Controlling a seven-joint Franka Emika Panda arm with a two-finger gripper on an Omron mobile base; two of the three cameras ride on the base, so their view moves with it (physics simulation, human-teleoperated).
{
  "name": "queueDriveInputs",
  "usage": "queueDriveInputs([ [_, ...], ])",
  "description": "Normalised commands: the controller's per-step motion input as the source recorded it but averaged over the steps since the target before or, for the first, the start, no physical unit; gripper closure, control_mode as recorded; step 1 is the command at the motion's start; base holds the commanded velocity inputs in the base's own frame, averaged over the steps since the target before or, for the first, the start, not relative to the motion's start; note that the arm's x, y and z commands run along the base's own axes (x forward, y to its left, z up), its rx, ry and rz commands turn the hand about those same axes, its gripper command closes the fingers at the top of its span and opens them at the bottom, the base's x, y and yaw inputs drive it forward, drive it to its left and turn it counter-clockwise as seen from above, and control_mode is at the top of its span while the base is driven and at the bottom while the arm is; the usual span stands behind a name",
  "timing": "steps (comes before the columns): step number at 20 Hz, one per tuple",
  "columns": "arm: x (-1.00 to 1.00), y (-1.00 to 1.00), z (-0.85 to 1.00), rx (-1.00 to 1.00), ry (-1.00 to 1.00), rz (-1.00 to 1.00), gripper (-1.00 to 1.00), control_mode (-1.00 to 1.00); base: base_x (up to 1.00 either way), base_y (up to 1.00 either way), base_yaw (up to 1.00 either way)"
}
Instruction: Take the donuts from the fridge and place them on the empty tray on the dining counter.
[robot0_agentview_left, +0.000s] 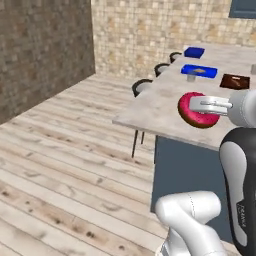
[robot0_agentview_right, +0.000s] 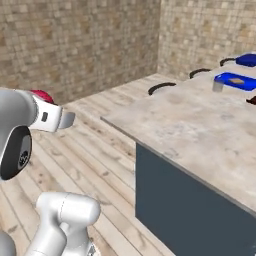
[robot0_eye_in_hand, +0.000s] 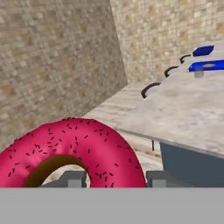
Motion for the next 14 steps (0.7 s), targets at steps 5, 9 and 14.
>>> queueDriveInputs([
  [5, 0.0, 0.0, 0.0, 0.0, 0.0, 0.0, 1.0, 1.0, 0.78, 1.0, -0.45],
  [9, 0.0, 0.0, 0.0, 0.0, 0.0, 0.0, 1.0, 1.0, 0.39, 1.0, -0.14],
  [14, 0.0, 0.0, 0.0, 0.0, 0.0, 0.0, 1.0, 1.0, 0.41, 1.0, -0.19],
])
